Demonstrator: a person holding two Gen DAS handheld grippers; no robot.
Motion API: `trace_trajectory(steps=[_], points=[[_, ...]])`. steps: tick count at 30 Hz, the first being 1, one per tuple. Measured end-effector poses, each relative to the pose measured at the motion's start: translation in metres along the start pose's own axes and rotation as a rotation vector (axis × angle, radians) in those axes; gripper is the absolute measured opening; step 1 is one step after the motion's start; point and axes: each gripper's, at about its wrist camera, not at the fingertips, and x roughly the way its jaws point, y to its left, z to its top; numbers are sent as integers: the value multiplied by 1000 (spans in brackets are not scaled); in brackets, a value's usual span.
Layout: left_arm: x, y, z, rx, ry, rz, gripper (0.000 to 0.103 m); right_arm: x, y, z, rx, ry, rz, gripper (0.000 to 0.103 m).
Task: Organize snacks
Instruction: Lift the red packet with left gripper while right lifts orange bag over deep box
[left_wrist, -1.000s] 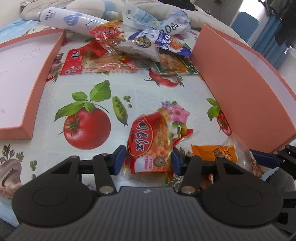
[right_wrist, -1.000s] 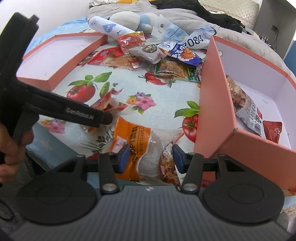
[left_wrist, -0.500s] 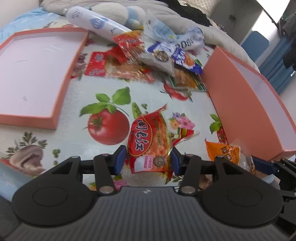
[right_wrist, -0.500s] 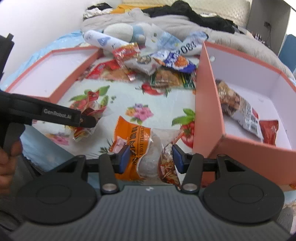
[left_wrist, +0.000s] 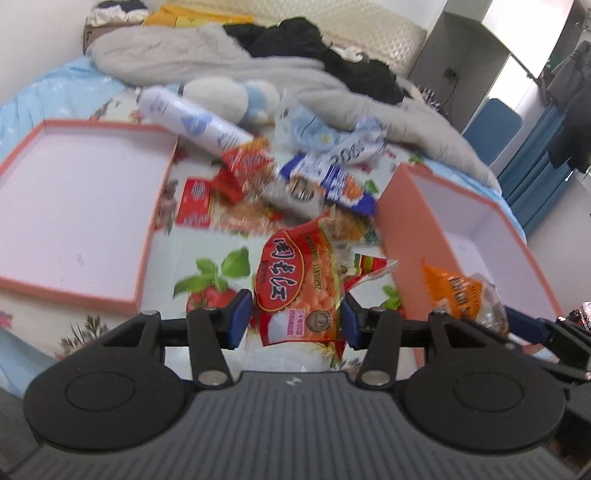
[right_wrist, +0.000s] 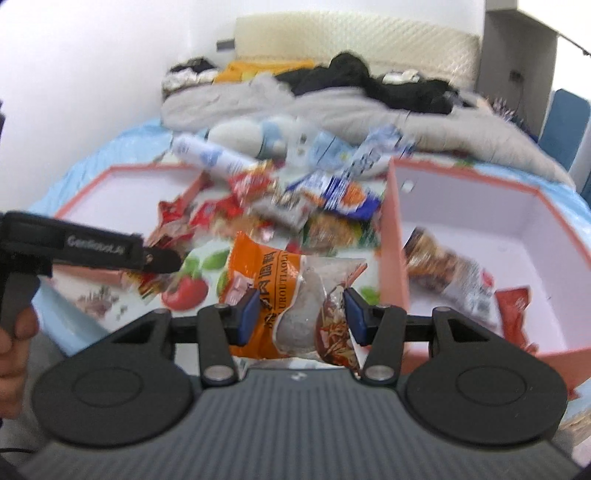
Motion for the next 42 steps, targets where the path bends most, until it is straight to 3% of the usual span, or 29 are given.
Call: trace_trajectory(steps=[6, 15, 21, 25, 33, 42], points=[[-27, -21, 30, 16, -66, -60, 56, -27, -15, 27, 35, -94, -52, 52], [-57, -82, 64, 70, -157, -181, 56, -65, -40, 60, 42, -207, -139, 52], [-64, -126, 83, 115, -192, -263, 56, -88, -69, 72, 77, -272, -197, 52], [-49, -153, 90, 124, -170, -304, 56, -95, -94, 73, 111, -302, -240, 52], [12, -213, 80, 215, -61, -323, 56, -69, -148, 58, 192, -232, -268, 52], [104, -240, 58, 286, 85, -269, 57, -5, -201, 15, 285, -60, -244, 52]])
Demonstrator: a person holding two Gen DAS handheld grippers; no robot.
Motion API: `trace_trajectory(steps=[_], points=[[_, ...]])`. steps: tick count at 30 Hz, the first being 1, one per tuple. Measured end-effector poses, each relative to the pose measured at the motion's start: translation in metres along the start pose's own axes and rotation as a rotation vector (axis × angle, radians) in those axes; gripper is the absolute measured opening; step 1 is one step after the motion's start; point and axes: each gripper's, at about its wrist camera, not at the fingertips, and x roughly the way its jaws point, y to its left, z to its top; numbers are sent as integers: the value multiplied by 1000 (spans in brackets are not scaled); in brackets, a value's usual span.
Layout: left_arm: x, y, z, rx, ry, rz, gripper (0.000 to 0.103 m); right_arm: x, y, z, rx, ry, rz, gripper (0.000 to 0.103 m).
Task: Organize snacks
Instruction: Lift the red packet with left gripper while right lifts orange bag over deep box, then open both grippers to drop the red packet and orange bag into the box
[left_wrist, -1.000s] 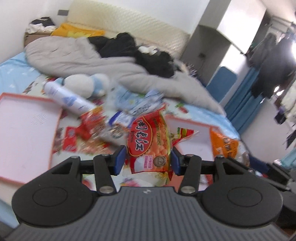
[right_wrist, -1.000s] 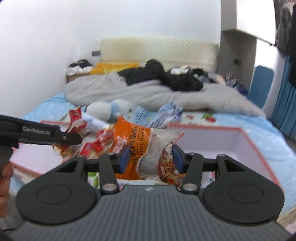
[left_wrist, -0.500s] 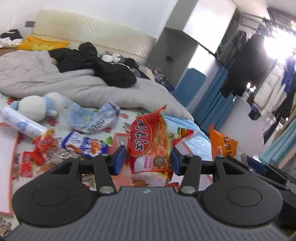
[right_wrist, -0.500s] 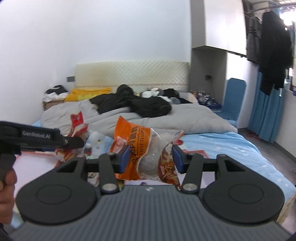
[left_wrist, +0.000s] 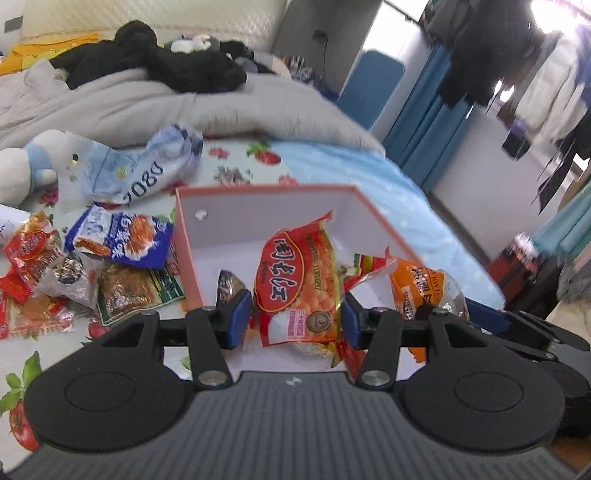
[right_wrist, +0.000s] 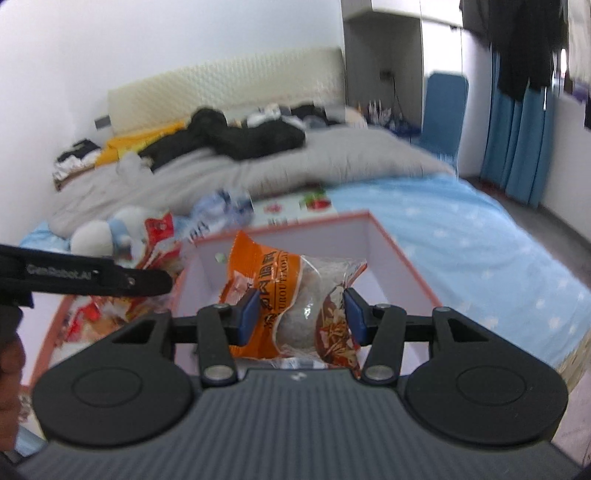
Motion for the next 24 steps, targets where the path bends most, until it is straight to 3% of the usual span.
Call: trace_trajectory(steps=[6, 12, 16, 17, 20, 24], points=[[58, 0, -7, 15, 98, 42, 57, 39, -21, -22, 6, 97, -5, 52], [79, 0, -10, -10, 129, 53, 62, 54, -38, -33, 28, 135, -15, 53], [80, 0, -12, -24, 144, 62, 77, 59, -44, -37, 66, 151, -6, 56], [78, 0, -12, -28, 145, 53, 79, 59, -43, -38, 69, 157, 1, 61], [63, -1, -13, -12, 121, 47, 79, 53, -39, -37, 55, 145, -7, 78], [30, -6, -8, 10, 60, 31, 79, 34, -35, -28, 70, 106, 4, 79]])
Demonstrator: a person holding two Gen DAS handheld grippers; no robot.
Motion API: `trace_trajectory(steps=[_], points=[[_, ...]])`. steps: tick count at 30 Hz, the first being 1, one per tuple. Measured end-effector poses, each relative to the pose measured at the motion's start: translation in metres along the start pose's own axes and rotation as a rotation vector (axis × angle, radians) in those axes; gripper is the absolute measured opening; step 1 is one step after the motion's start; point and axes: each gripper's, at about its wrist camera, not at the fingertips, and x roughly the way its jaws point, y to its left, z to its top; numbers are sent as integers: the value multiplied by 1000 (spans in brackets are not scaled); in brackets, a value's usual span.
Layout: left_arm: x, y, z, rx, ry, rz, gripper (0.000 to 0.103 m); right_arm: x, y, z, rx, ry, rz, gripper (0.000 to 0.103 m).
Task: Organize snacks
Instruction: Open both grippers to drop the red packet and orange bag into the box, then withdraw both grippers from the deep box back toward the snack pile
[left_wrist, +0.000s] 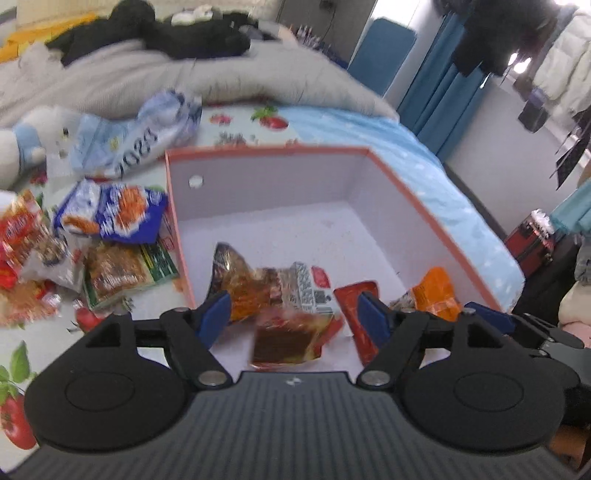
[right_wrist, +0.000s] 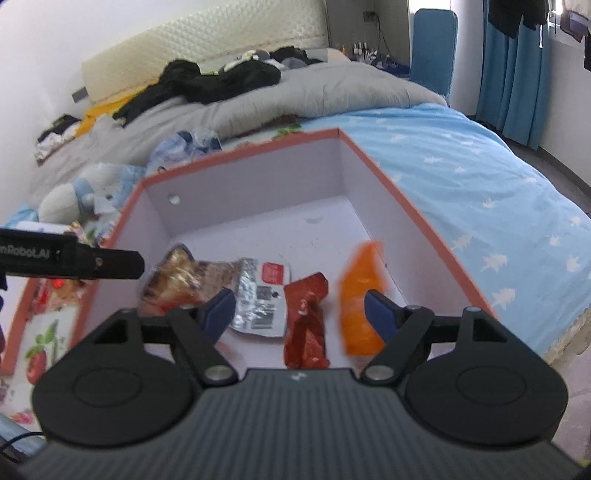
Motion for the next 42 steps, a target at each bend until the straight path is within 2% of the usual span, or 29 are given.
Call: trace_trajectory(steps=[5, 10, 13, 22, 27, 34, 42], points=[[-56, -12, 5, 75, -122, 24, 79, -35, 11, 15, 8, -86, 10, 79], [-106, -10, 7, 80, -206, 9, 79, -71, 26, 29, 4, -173, 28, 79], [-133, -8, 5, 90, -261, 28, 79, -88, 36, 34, -5, -215, 50, 79], [-190, 11, -19, 79, -349, 43, 79, -109, 69, 29, -84, -246, 87, 79], [-210, 28, -36, 74, -360, 73, 79, -117, 85, 14, -99, -287, 144, 79], [-215, 56, -65, 60, -358, 116, 79, -110, 113, -12, -86, -268, 185, 79], [-209, 94, -107, 11, -302, 180, 79, -102, 144, -45, -109, -225, 228, 79]])
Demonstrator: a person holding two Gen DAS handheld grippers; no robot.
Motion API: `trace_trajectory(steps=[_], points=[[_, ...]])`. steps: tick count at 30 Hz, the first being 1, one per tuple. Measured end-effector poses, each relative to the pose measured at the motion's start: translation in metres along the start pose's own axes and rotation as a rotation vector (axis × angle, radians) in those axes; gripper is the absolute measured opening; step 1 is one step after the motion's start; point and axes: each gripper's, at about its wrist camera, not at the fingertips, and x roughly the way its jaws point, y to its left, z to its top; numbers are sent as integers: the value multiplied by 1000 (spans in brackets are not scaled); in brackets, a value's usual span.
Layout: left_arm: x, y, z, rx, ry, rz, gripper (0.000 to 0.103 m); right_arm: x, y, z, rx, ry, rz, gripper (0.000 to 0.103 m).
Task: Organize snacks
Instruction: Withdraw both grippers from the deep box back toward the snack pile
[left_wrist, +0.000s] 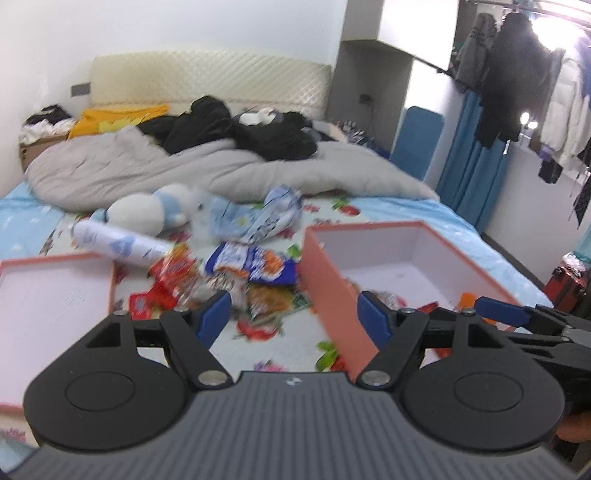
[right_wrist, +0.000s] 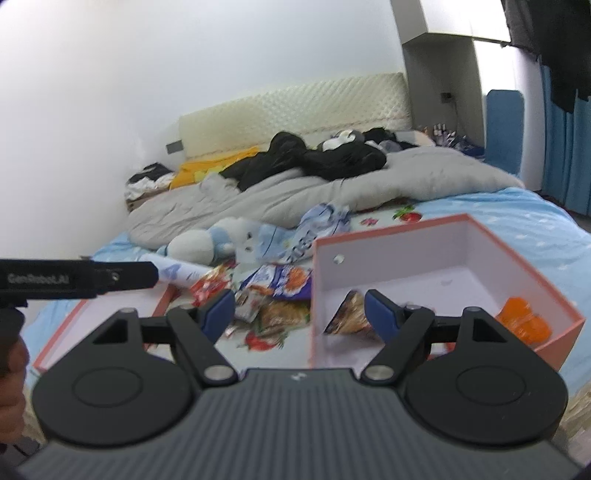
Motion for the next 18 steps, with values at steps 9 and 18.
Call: trace_trajectory(steps=[9, 18], points=[[4, 26, -45, -37, 59, 99, 79, 5, 29, -28, -50, 66, 16, 78], [17, 47, -79, -65, 132, 134, 79, 10, 49, -63, -85, 157, 40, 78]])
